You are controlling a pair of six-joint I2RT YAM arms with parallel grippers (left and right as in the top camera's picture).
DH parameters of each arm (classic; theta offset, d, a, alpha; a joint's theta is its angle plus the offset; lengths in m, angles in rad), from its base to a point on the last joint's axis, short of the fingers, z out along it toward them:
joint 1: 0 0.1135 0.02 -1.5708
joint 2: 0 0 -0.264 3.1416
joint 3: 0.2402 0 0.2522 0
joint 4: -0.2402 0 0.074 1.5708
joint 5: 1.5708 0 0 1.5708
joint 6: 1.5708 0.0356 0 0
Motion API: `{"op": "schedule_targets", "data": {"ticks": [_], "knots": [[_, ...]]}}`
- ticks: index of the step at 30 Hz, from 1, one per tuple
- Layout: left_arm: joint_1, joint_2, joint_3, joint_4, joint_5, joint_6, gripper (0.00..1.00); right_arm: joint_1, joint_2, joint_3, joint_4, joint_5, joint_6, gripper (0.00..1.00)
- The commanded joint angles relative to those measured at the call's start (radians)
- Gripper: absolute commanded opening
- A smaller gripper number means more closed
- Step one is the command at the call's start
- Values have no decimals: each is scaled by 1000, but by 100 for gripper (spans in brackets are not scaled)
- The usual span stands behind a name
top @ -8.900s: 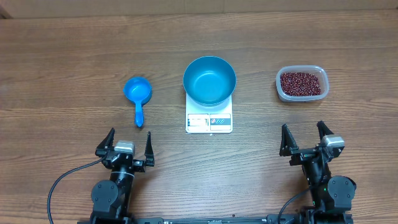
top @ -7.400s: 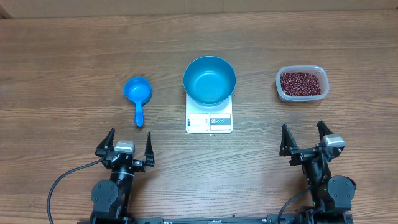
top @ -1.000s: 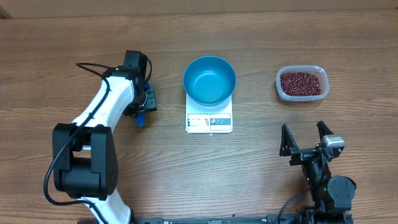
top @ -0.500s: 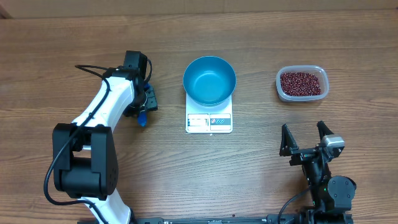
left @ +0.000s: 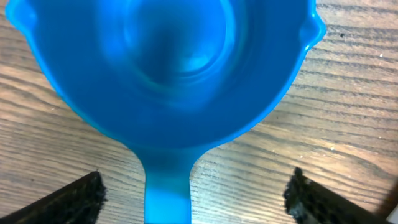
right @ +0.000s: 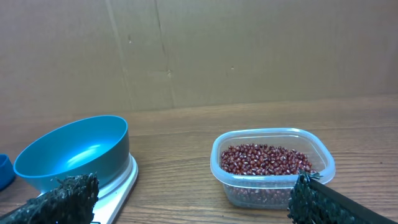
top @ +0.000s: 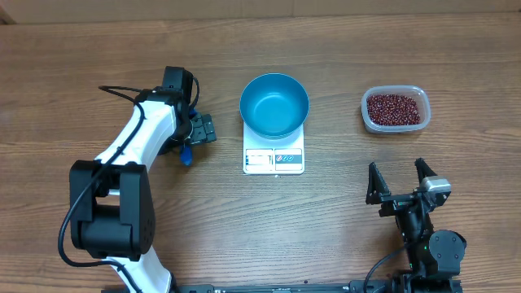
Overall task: Scoop item into bowl and weigh 150g on scale
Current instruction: 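Lower the left gripper and close it on the blue scoop handle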
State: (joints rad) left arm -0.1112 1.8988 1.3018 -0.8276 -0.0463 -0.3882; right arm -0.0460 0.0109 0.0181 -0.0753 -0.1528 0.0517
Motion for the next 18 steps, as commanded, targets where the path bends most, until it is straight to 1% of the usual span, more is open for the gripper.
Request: {"op": "schedule_targets", "data": {"ticks": [1, 3, 4, 7, 10, 11, 18], "knots": [[2, 13, -11, 11, 10, 7, 81, -6, -8, -10, 5, 3, -1, 100], [1, 13, -11, 15, 10, 6, 66, -6, -8, -10, 5, 3, 0, 100], [1, 14, -11, 15, 12, 6, 61, -6, -8, -10, 6, 3, -1, 100], [0, 23, -12, 18, 13, 6, 59, -6, -8, -10, 5, 3, -1, 100], [0, 29, -13, 18, 8, 7, 52, -6, -8, -10, 5, 3, -1, 100], [0, 29, -13, 21, 0, 6, 48, -6, -8, -10, 5, 3, 0, 100], [0, 29, -13, 30, -16, 6, 48, -6, -8, -10, 5, 3, -1, 100]]}}
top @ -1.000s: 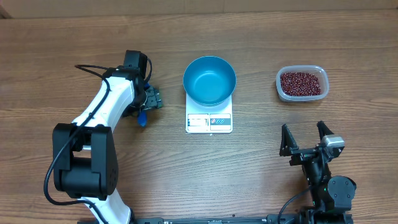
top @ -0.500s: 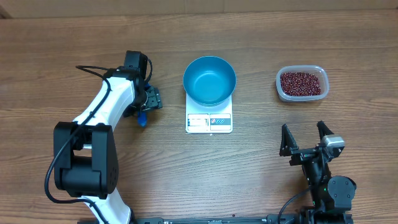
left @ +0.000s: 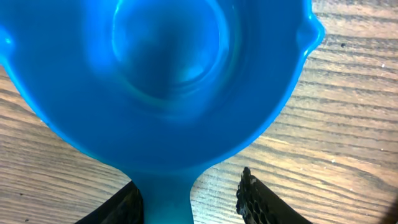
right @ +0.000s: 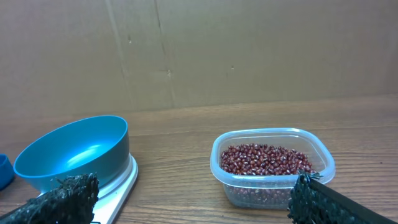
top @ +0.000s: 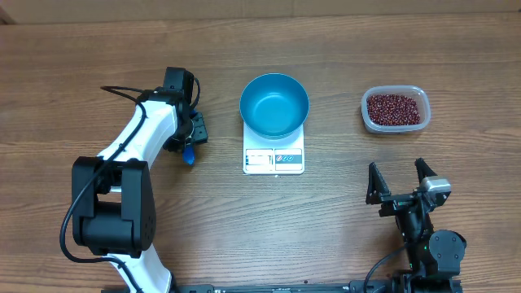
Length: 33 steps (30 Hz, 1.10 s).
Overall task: Scoop item into bowl and weigh 150g on scale
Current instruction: 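Lower the left gripper and close it on the blue scoop handle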
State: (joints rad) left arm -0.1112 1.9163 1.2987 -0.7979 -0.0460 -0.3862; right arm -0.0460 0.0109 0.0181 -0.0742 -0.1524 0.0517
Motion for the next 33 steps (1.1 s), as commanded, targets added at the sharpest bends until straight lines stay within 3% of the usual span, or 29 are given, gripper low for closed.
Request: {"op": "schedule_targets", "data": {"ticks": [1, 4, 10, 25, 33], "knots": [[0, 12, -10, -1, -16, 4, 48, -6, -8, -10, 5, 2, -1, 100], [0, 12, -10, -6, -17, -5, 43, -6, -8, -10, 5, 2, 0, 100], [0, 12, -10, 3, -60, -86, 47, -6, -8, -10, 4, 2, -1, 100], [0, 12, -10, 27, -69, -85, 43, -6, -8, -10, 5, 2, 0, 100], [0, 12, -10, 31, -69, -85, 35, -6, -8, -10, 4, 2, 0, 100]]}}
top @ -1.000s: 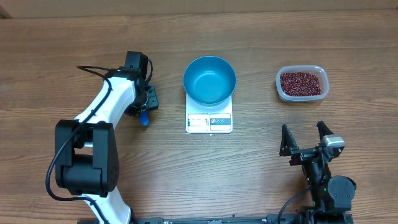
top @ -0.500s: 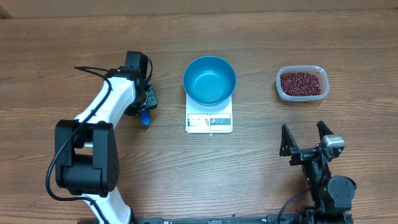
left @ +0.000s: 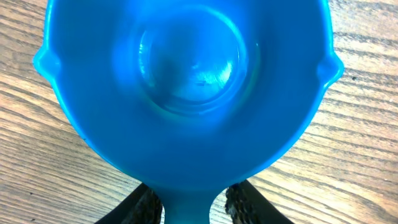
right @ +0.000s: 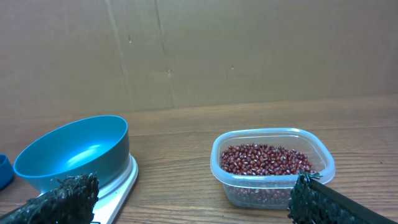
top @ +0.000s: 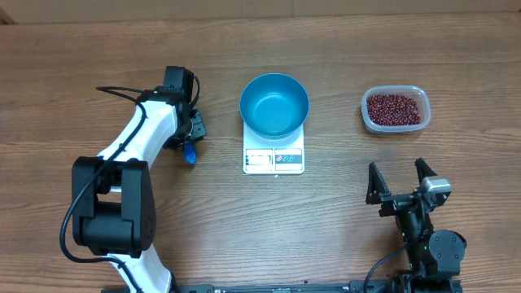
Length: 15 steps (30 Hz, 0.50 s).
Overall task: Scoop item into bowl and weigh 150g on scale
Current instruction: 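Lower the left gripper and close it on the blue scoop handle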
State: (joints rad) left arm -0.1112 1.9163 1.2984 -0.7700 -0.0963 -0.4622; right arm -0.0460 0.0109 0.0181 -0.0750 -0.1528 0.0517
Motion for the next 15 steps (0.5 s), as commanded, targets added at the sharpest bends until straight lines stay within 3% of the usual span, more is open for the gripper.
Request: {"op": "schedule_targets", "data": {"ticks": [1, 9, 15], "knots": [[0, 12, -9, 5, -19, -10, 34, -6, -8, -10, 5, 3, -1, 100], [0, 12, -9, 12, -18, -10, 31, -6, -8, -10, 5, 3, -1, 100], [0, 12, -9, 11, -15, -5, 12, -6, -8, -10, 5, 3, 0, 100]]}}
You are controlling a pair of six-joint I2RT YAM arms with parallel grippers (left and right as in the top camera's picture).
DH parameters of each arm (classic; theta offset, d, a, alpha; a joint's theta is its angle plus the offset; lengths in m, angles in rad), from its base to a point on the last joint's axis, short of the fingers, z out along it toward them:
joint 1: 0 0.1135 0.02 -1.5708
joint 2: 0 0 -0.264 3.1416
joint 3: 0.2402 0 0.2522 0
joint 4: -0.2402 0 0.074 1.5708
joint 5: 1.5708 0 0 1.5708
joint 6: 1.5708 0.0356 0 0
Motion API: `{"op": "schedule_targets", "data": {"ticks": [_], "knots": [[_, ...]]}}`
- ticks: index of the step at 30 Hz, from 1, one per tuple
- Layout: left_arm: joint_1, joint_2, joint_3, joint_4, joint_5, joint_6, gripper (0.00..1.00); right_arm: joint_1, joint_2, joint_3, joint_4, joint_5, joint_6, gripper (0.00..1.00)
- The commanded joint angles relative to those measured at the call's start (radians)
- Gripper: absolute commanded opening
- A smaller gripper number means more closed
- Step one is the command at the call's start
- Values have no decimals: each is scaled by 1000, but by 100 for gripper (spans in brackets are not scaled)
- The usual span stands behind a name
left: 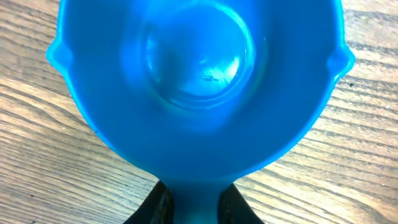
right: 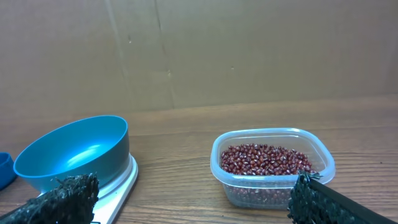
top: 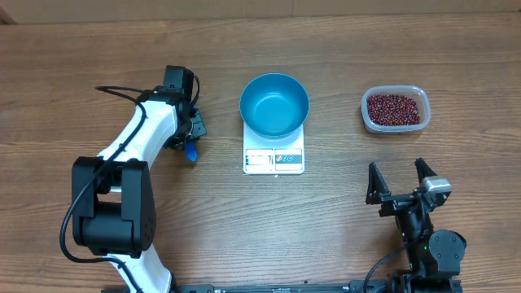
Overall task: Scoop item into bowl and weigh 150g on scale
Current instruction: 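Lower the left gripper and close it on the blue scoop handle, then lift the blue scoop with the left gripper toward the bowl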
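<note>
A blue scoop (left: 199,81) fills the left wrist view, its handle (left: 196,202) pinched between the black fingers of my left gripper (left: 194,205), which is shut on it. Overhead the scoop (top: 190,151) shows below that gripper (top: 192,138), left of the scale. An empty blue bowl (top: 274,104) sits on the white scale (top: 273,160). A clear tub of red beans (top: 395,109) stands at the right, also seen as the tub (right: 271,165) in the right wrist view. My right gripper (top: 399,184) stands open near the front edge, away from everything.
A cardboard wall (right: 199,50) closes off the far side of the wooden table (top: 326,220). The left arm's black cable (top: 122,91) loops over the table beside the arm.
The scoop sits slightly higher and more centred in the left wrist view, with the fingers tighter against its handle. The right arm, bowl and bean tub stand as before.
My left gripper stood open around the scoop's handle, fingers wide apart. Then the fingers were much closer to the handle. After that they pinched it, and now they hold it firmly. The right gripper stayed open and still throughout.
</note>
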State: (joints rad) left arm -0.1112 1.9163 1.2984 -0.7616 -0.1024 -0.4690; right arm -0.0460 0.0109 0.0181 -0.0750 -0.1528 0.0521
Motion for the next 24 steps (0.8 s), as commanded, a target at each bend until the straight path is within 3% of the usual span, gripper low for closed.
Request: {"op": "schedule_targets", "data": {"ticks": [1, 9, 14, 24], "knots": [[1, 12, -8, 3, -9, 2, 10, -6, -8, -10, 5, 3, -1, 100], [1, -24, 48, -42, -1, 1, 8, -6, -8, -10, 5, 3, -1, 100], [1, -91, 181, -164, 10, -30, 9, -6, -8, -10, 5, 3, -1, 100], [41, -188, 408, -323, 318, -60, 9, -6, -8, -10, 5, 3, -1, 100]]}}
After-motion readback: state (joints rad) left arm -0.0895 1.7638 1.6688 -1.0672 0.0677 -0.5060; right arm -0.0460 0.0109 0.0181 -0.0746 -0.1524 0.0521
